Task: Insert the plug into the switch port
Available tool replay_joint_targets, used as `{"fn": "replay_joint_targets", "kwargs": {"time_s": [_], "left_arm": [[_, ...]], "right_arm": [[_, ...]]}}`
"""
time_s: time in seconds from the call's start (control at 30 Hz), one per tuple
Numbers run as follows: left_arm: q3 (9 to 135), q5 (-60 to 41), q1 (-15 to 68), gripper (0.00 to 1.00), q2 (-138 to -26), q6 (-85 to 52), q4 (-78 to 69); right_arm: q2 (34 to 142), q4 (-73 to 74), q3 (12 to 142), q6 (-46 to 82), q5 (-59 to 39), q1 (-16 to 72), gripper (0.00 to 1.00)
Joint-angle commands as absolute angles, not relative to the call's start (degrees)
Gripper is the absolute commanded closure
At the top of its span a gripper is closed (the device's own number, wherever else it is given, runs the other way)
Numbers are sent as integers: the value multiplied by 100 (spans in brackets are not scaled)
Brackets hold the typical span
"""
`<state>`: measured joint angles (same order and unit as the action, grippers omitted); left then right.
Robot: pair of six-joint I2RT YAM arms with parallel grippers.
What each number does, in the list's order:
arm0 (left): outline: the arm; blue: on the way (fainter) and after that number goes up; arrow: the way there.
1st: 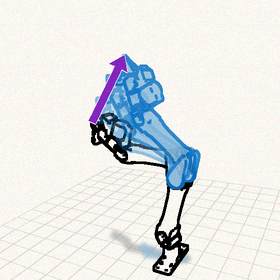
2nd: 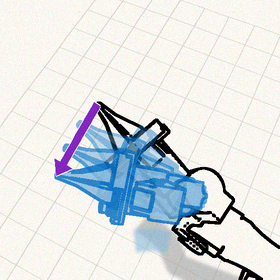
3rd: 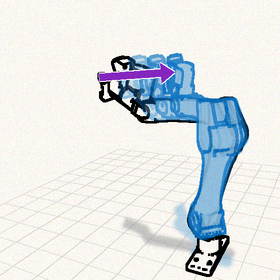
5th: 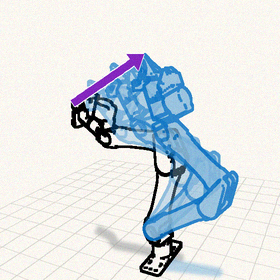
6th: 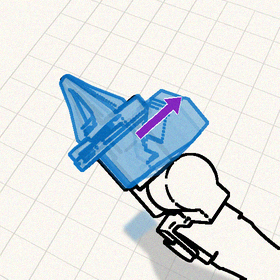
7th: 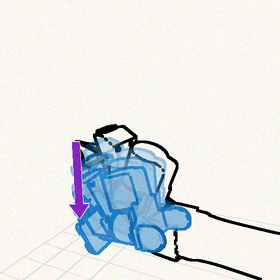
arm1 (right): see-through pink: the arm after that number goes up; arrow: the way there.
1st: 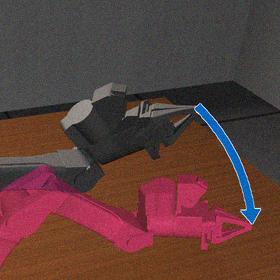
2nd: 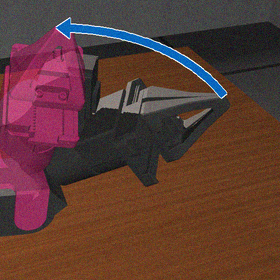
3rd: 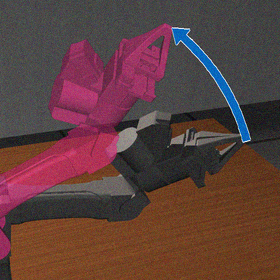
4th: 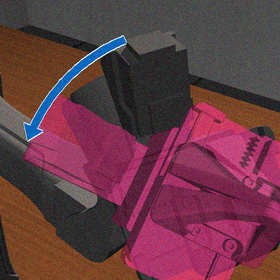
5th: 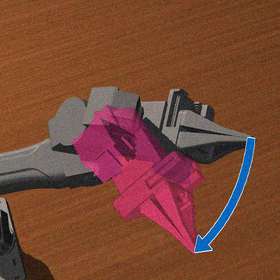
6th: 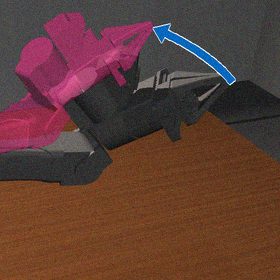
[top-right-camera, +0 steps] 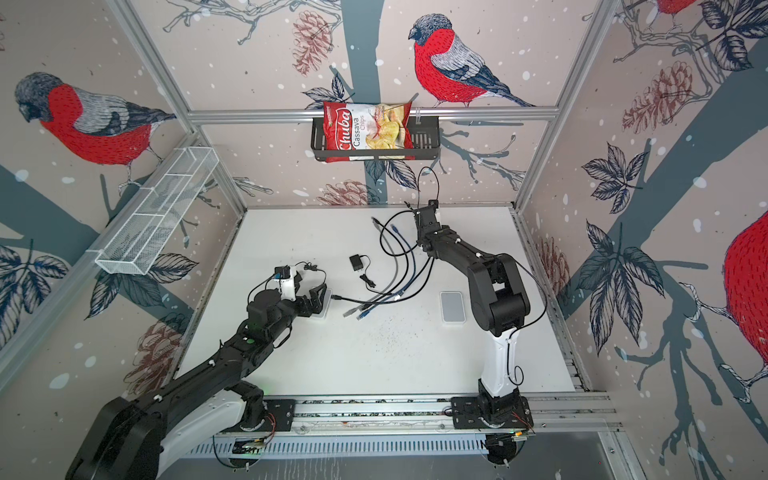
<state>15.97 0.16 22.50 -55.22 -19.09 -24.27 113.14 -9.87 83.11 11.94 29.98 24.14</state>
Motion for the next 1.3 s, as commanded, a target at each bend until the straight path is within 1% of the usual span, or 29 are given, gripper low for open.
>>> {"fn": "replay_joint_targets", "kwargs": {"time_s": [0.0,0.23,0.37,0.47,0.63,0.77,0.87,1.0,1.27], "left_arm": [[1562,64,2250,3,-5523,-1848,-2652],[1257,-122,2276,3,-5297,-1594,-3121],[1178,-189,2377,3,-5142,-1234,-3279],[1271,-406,2432,3,-5230,-1028,-3282],[1521,-1047,2567,3,-5730,-748,-3256],[1795,-1344,2886,3,-6246,-483,-3260],[2009,-1315,3275,4,-6683,-225,-3324],[2376,-945,3781,5,-7327,40,-3364],[2946,-705,4180,9,-8378,410,-3452]], "right_arm": [[11108,-842,8301,1348,3410,2399,100],[10858,-742,8159,1944,3433,2342,100],[10665,-709,8071,2136,3210,2298,100],[10434,-619,7903,2262,3022,2285,100],[9969,-489,7544,2415,2713,2229,100],[9581,-467,7254,2548,2488,2158,100],[9331,-466,7026,2652,2303,2110,100],[8997,-386,6712,2768,2079,2071,100],[8388,-290,6161,2972,1729,2062,100]]}}
